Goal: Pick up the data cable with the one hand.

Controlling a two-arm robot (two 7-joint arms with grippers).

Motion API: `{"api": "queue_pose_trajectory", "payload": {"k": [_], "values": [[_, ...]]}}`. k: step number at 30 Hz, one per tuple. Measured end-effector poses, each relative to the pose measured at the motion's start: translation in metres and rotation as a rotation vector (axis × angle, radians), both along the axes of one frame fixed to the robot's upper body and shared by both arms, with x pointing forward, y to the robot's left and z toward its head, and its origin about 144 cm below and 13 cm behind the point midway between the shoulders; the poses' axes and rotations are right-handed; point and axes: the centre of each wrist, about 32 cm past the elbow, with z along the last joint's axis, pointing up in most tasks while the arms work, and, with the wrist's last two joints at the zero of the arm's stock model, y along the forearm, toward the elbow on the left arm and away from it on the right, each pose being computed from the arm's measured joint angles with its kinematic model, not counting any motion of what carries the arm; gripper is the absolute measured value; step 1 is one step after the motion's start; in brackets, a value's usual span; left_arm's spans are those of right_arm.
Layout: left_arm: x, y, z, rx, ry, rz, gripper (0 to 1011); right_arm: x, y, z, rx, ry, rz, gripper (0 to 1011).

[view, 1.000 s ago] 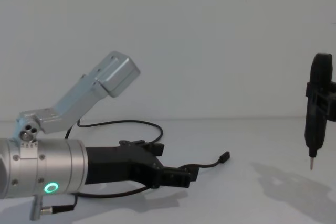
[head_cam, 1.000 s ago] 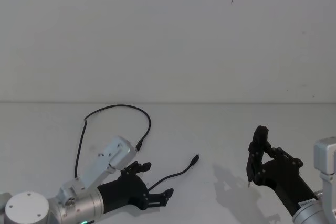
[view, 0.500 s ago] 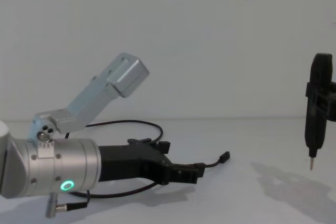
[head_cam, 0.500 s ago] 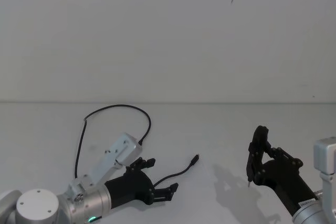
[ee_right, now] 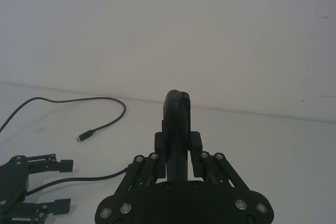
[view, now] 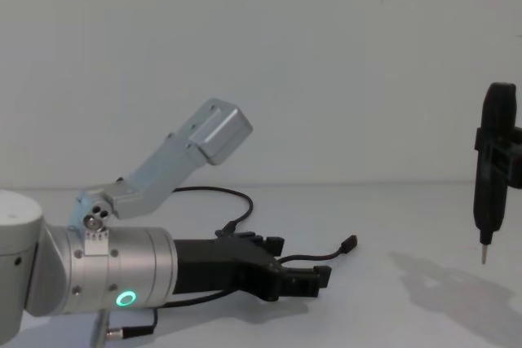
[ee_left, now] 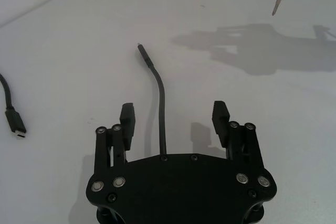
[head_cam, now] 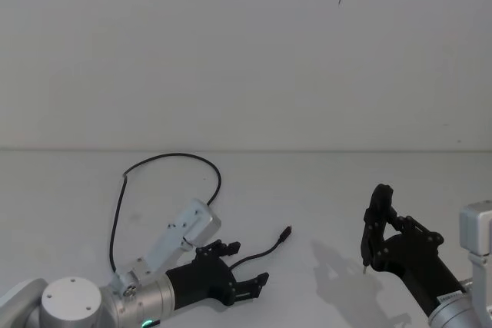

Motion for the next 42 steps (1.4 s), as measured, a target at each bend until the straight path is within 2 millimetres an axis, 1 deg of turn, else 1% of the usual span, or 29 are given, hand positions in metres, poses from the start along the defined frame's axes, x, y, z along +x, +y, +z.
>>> {"api": "queue_pose_trajectory", "payload": {"k": [2,5,10,12,13,15,16,18,20,22,23,26,29,36,42], "values": [[0.000,-0.001,-0.001,0.003,0.006,-0.001,792,0.000,0.000,0.000,0.000,0.000,0.000,269],[0.000,-0.002,-0.001,0.004,0.009,-0.002,740,0.000,0.000,0.000,0.000,0.000,0.000,269],[0.001,-0.003,-0.002,0.006,0.015,-0.003,552,0.000,0.000,0.000,0.000,0.000,0.000,269],[0.001,-0.004,-0.002,0.007,0.017,-0.003,512,0.000,0.000,0.000,0.000,0.000,0.000,269],[0.001,-0.004,-0.002,0.007,0.018,-0.003,456,0.000,0.000,0.000,0.000,0.000,0.000,269],[0.001,-0.004,-0.002,0.008,0.020,-0.003,407,0.000,0.000,0.000,0.000,0.000,0.000,269],[0.001,-0.004,-0.003,0.008,0.021,-0.003,349,0.000,0.000,0.000,0.000,0.000,0.000,269],[0.001,-0.005,-0.003,0.008,0.021,-0.003,314,0.000,0.000,0.000,0.000,0.000,0.000,269],[0.001,-0.005,-0.003,0.008,0.022,-0.003,231,0.000,0.000,0.000,0.000,0.000,0.000,269],[0.001,-0.005,-0.003,0.008,0.023,-0.004,202,0.000,0.000,0.000,0.000,0.000,0.000,269],[0.001,-0.005,-0.003,0.009,0.023,-0.004,141,0.000,0.000,0.000,0.000,0.000,0.000,269],[0.001,-0.005,-0.003,0.009,0.024,-0.004,73,0.000,0.000,0.000,0.000,0.000,0.000,269],[0.001,-0.006,-0.003,0.009,0.024,-0.005,44,0.000,0.000,0.000,0.000,0.000,0.000,269],[0.000,-0.005,0.000,-0.001,0.015,-0.014,44,0.000,0.000,0.000,0.000,0.000,0.000,269],[-0.004,0.000,0.010,-0.030,-0.009,-0.034,44,0.000,0.000,0.000,0.000,0.000,0.000,269]]}}
